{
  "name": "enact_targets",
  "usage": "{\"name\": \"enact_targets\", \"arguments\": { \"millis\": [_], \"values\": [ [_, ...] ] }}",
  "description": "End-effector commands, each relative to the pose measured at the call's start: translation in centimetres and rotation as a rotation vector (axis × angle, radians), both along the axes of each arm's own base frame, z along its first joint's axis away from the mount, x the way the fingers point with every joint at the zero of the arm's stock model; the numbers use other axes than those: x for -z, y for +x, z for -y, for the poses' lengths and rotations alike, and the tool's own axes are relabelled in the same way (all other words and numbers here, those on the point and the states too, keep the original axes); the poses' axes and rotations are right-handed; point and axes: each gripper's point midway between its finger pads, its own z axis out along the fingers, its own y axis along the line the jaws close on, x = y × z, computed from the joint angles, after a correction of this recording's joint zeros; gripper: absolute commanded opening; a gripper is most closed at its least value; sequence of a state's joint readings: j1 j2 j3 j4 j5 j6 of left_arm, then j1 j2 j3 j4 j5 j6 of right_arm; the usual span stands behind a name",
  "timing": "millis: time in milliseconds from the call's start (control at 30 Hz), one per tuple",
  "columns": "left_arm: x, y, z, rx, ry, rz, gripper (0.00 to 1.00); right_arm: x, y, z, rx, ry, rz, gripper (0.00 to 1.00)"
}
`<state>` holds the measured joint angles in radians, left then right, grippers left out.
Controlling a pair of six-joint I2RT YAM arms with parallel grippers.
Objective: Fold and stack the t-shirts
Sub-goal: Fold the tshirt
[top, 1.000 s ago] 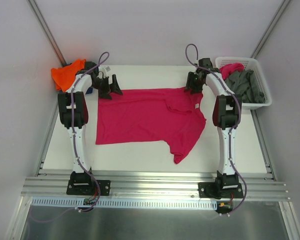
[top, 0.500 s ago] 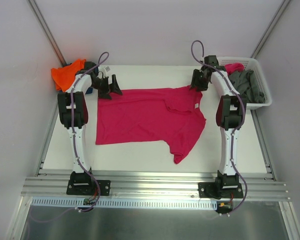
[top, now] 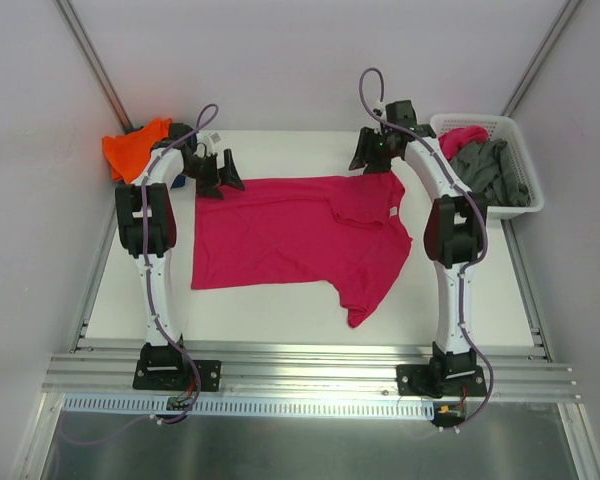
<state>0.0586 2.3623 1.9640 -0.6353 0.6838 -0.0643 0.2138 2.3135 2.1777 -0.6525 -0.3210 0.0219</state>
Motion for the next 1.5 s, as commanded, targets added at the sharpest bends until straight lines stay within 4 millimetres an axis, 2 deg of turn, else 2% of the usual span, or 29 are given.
{"name": "enact_targets", "arguments": {
  "millis": [0,67,100,400,533,667,700,800,867,900,1000,1300,1467],
  "values": [
    [-2.0,-0.8,0.1,0.001,0.011,0.015,0.99,3.3,-0.3,1.1,0.041,0.029,-0.097,0.53],
    [-2.2,-1.0,0.2,0.004,0.005,0.014,0.99,4.5,0.2,2.0,0.045,-0.006,-0.096,0.53],
    [-2.3,-1.1,0.3,0.004,-0.001,0.014,0.99,5.7,0.3,2.4,0.052,-0.021,-0.114,0.53],
    [-2.5,-0.9,-0.1,0.003,0.017,0.027,0.99,7.8,2.0,7.1,0.102,-0.106,-0.099,0.55],
    [-2.4,-0.4,-0.3,0.006,0.037,0.045,0.99,7.8,1.9,7.9,0.123,-0.116,-0.107,0.57],
    [-2.4,0.4,-0.4,0.009,0.039,0.061,0.99,7.9,0.5,8.3,0.121,-0.130,-0.146,0.57],
    [-2.0,0.5,-0.4,0.009,0.037,0.055,0.99,8.5,-0.3,8.4,0.122,-0.132,-0.172,0.57],
    [-1.7,1.3,-0.3,0.009,0.027,0.061,0.99,8.1,-1.0,8.4,0.118,-0.121,-0.183,0.57],
    [-2.0,2.0,-0.1,0.015,0.018,0.078,0.99,8.1,-1.2,8.5,0.123,-0.122,-0.189,0.58],
    [-1.2,2.2,-0.1,0.015,0.016,0.068,0.99,8.0,-1.1,8.7,0.127,-0.123,-0.186,0.58],
    [-1.2,3.5,-0.3,0.009,0.020,0.092,0.99,8.3,-1.2,8.9,0.129,-0.133,-0.192,0.59],
    [-0.5,4.7,-0.5,0.002,0.014,0.101,0.99,9.2,-2.4,10.1,0.135,-0.172,-0.225,0.61],
    [-1.1,5.7,-0.8,-0.013,0.005,0.123,0.99,8.9,-2.3,10.9,0.141,-0.191,-0.214,0.61]
  ]
}}
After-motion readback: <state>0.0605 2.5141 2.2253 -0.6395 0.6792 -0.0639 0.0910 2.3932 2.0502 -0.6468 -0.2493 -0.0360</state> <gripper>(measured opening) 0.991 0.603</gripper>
